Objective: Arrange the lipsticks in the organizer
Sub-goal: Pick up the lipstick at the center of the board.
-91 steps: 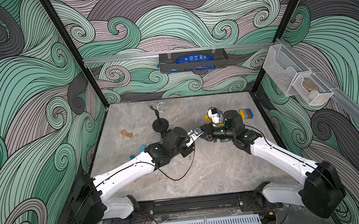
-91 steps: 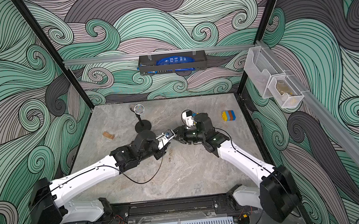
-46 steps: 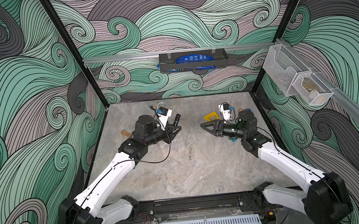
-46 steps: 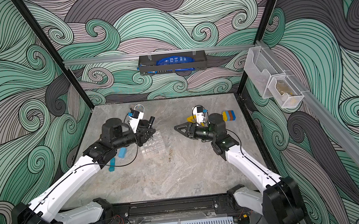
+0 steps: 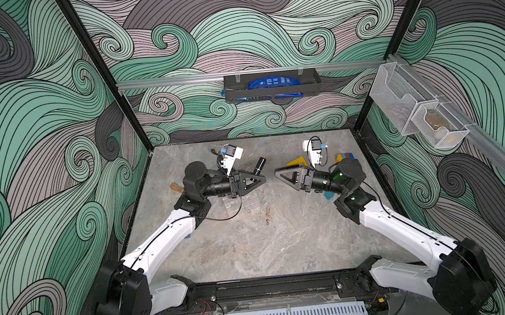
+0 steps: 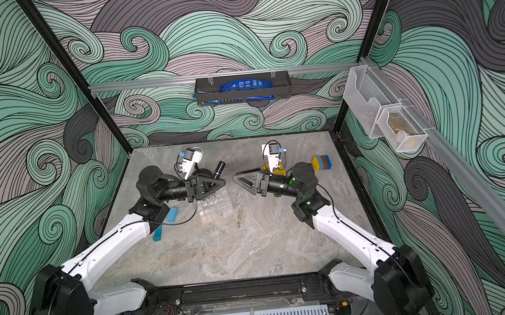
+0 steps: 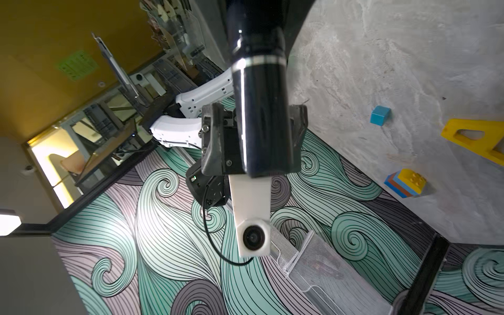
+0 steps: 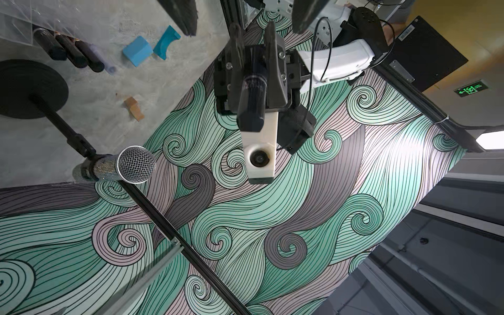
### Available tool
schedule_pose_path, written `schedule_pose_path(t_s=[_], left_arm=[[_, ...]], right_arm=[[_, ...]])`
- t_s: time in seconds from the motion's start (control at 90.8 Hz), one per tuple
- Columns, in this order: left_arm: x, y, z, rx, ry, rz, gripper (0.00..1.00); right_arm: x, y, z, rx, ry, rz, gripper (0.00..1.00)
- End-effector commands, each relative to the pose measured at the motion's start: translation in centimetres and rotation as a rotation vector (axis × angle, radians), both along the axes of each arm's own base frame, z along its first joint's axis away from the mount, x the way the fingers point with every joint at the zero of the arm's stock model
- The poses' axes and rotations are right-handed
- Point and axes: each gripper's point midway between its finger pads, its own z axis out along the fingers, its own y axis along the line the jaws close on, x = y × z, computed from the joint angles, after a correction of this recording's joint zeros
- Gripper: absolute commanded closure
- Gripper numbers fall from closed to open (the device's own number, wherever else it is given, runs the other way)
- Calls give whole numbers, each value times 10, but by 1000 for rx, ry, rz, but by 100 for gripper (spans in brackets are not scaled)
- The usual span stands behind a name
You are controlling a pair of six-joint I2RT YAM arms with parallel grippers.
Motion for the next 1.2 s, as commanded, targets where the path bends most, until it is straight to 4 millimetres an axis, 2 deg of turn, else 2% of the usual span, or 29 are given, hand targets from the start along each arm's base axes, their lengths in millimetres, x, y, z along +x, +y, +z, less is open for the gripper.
schedule_pose_path(t_s=[0.0,0.165,0.429,0.583,0.881,1.079,1.134,1.189], left_arm=[[-10,2,12,-78,-48,-78,96],[-9,2,18,-149,-25,-104,97],[-5,1,11,-135,-14,-90,99],[-6,-1,5,-117,-1,-89,99],[-8,-6,-2,-83,0,-91,99],[-8,-6,-7,-59,3,-83,99],[-9,-6,-6,-56,-2,-80,97],[-8,-6,-8,-47,2,-73,90]], right_arm=[[-1,6,8,10,-9,38,39],[0,17,17,4,-34,60,40],[27,25,0,-90,46,-24,43],[29,31,6,-70,60,7,47],[31,36,9,-57,76,20,63],[34,38,4,-67,101,19,71],[33,40,2,-69,106,23,75],[35,40,0,-72,120,20,79]])
